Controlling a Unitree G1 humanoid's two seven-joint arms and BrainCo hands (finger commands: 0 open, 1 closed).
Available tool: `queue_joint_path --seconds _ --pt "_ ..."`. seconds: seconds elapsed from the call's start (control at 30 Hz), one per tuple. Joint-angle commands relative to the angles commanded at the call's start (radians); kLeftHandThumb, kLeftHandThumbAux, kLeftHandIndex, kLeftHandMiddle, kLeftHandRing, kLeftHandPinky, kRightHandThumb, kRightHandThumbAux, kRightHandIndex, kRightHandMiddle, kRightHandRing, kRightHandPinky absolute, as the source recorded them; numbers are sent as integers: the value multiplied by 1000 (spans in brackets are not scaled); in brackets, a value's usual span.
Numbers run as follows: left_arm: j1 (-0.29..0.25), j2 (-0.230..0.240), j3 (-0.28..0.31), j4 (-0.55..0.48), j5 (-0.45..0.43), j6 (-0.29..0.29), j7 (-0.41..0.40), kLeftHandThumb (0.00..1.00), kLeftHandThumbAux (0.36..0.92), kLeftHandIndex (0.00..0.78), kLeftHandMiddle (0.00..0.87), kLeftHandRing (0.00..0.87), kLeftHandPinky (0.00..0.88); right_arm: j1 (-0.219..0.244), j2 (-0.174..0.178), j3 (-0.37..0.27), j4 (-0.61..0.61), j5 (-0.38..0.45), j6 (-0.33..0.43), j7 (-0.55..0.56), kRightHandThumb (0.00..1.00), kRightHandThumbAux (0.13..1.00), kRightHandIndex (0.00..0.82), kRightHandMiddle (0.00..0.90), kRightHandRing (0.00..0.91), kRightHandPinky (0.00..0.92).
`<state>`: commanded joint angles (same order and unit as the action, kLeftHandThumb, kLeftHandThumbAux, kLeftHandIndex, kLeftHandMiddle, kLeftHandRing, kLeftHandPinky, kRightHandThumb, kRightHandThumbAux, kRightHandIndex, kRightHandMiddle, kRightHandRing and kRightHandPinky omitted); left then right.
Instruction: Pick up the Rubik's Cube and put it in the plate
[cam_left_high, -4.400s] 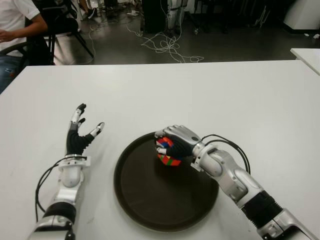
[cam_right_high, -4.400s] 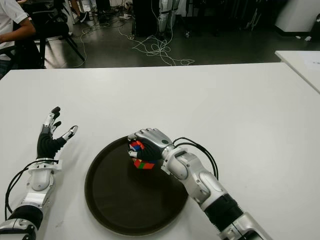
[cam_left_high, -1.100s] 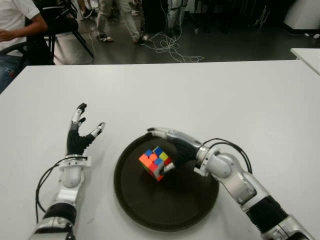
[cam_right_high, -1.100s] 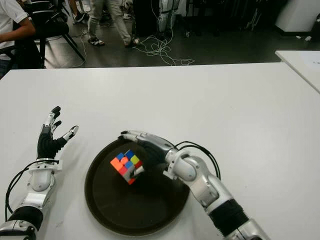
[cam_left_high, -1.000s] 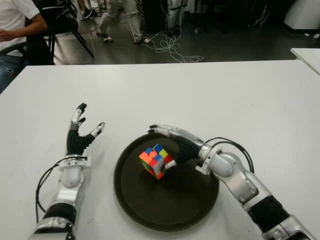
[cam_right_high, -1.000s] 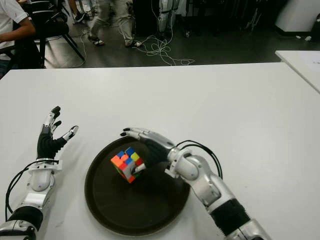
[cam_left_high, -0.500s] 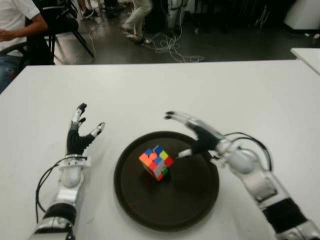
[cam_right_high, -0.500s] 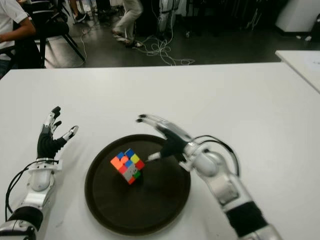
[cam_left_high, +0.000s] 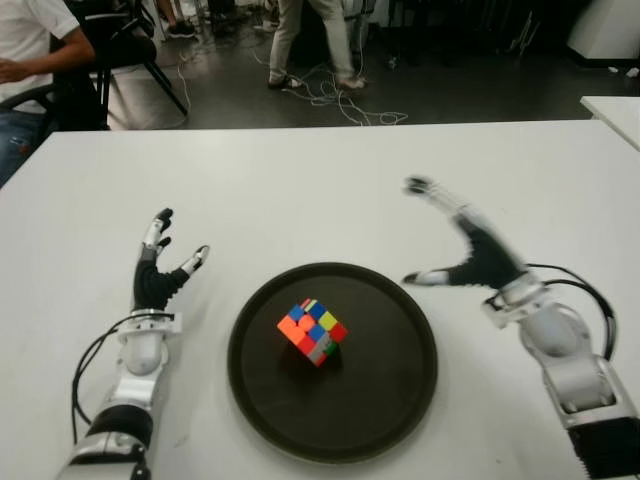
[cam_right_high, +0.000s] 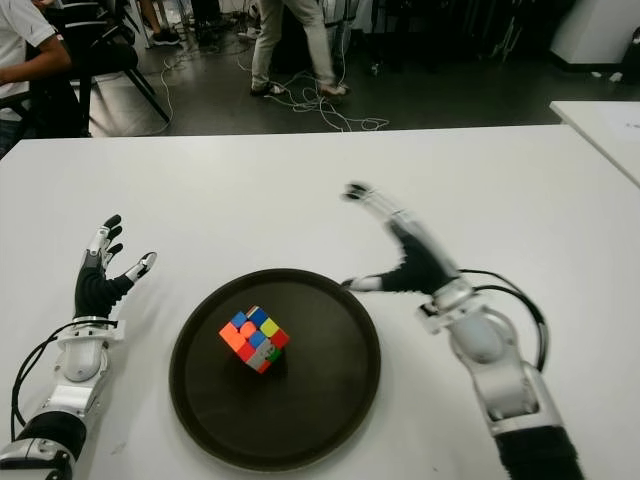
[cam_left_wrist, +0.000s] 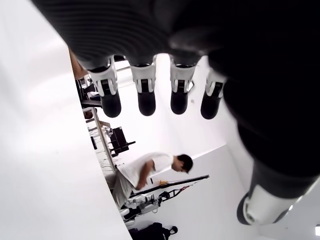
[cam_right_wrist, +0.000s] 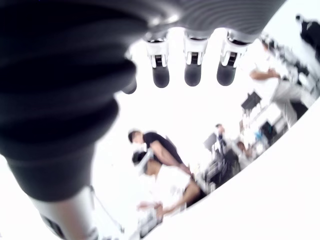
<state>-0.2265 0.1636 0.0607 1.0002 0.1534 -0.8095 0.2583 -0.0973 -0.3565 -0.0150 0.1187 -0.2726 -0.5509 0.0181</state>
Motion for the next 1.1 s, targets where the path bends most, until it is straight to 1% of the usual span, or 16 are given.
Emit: queue_joint_path --seconds 0.07,0.2,0.27,0.33,0.4,0.47,0.6,0.67,0.73,0.93,1.0,1.1 --pt "-2 1 0 2 0 -1 -1 286 704 47 82 47 1 -1 -4 -16 62 0 -35 -27 0 842 9 33 25 49" --pt "-1 3 1 -3 2 -2 -1 246 709 55 88 51 4 -13 6 -29 197 12 -87 -68 0 832 9 29 26 45" --pt "0 5 0 -8 2 -2 -3 235 711 56 87 50 4 1 8 -40 213 34 -94 -69 0 823 5 19 15 37" --pt "0 9 1 -10 -1 1 -8 228 713 57 85 49 4 18 7 -52 260 53 -126 -74 0 816 2 12 7 32" --pt "-4 13 3 -1 -4 6 -12 218 716 58 84 47 4 37 18 -57 297 55 -141 -92 0 812 0 8 3 27" --pt "-7 16 4 5 -4 8 -13 209 717 58 83 45 2 48 27 -57 309 53 -142 -105 0 811 0 8 1 20" --pt "-8 21 4 10 -5 8 -17 192 719 54 76 38 0 80 47 -54 290 38 -127 -130 0 807 0 8 0 5" --pt "-9 26 1 13 1 8 -14 180 721 52 75 36 0 119 62 -52 254 39 -108 -135 0 807 0 7 0 2" --pt "-10 28 -1 14 8 7 -9 167 722 51 80 41 0 145 71 -52 225 46 -88 -133 0 809 0 8 0 1" --pt "-8 22 -5 8 13 8 2 133 718 50 84 43 0 176 86 -52 197 62 -61 -118 0 835 0 9 0 0" --pt "-6 19 -6 5 14 7 5 131 723 52 87 45 0 181 94 -48 200 73 -57 -108 0 845 0 9 0 0" --pt "1 17 -9 1 18 12 11 124 730 53 88 49 0 203 117 -41 321 81 -114 -120 0 856 0 5 0 0"
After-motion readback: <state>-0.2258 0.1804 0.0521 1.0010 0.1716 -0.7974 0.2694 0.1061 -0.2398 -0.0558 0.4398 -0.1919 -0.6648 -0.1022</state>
